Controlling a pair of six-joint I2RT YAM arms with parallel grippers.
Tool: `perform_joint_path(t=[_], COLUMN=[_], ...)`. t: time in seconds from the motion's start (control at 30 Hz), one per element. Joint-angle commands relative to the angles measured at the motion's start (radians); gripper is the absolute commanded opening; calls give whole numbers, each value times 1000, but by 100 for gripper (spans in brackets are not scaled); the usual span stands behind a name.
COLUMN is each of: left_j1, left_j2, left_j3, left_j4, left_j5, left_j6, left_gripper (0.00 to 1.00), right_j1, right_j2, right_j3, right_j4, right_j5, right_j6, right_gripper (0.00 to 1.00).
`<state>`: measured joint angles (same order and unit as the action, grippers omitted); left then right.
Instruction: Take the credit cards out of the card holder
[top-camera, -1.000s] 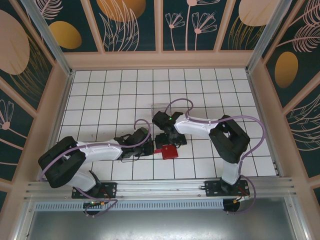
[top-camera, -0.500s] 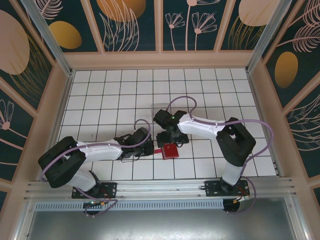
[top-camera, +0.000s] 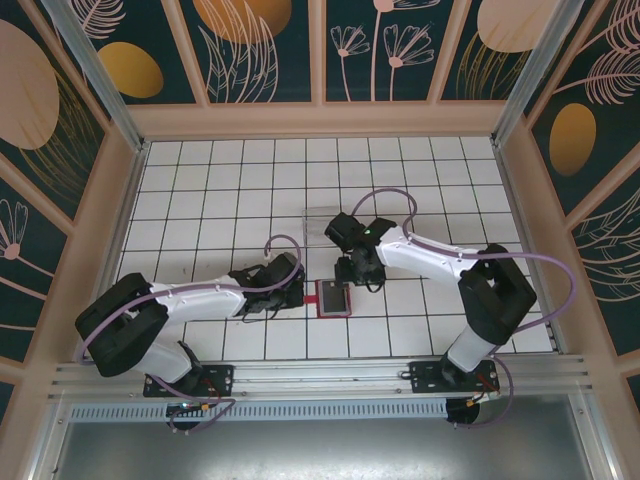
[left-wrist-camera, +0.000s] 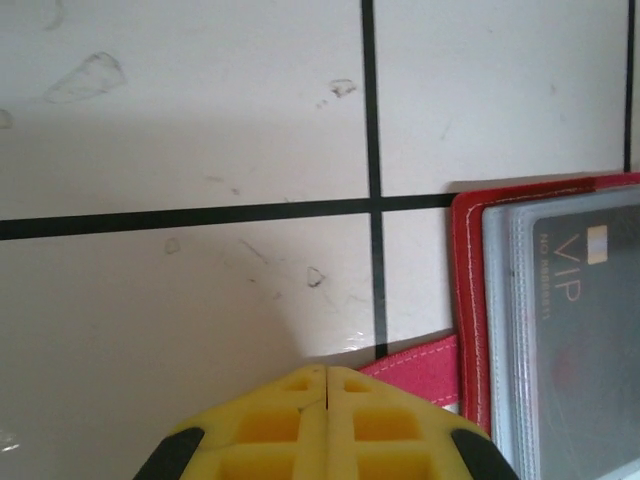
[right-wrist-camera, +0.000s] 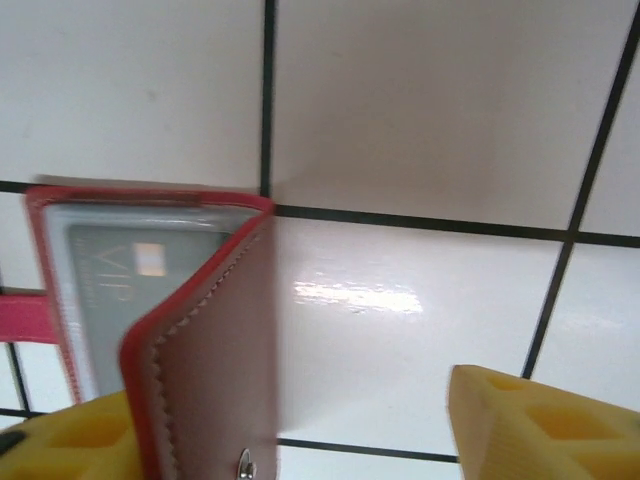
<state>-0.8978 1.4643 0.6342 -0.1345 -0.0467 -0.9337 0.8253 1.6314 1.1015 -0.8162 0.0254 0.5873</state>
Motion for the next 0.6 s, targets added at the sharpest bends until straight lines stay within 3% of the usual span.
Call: perform_joint_path(t=[0.0,0.2,0.57], left_j1=[11,35,90], left_j2=[-26,-46,-83], left_j3=[29,30,9], left_j4=[-90,-120,-181], left_j5=[-71,-94,-137], left_j6=[-20,-16,-4], left_gripper=[0,0,0], right_j1=[-14,-22,-29], right_j2=[-32,-19,65], right_j3=[-35,-58,-48], right_j4=[16,95,215], right_j5=[-5,-58,-59], right_j6=[10,2,-20], right_gripper=[53,35,31])
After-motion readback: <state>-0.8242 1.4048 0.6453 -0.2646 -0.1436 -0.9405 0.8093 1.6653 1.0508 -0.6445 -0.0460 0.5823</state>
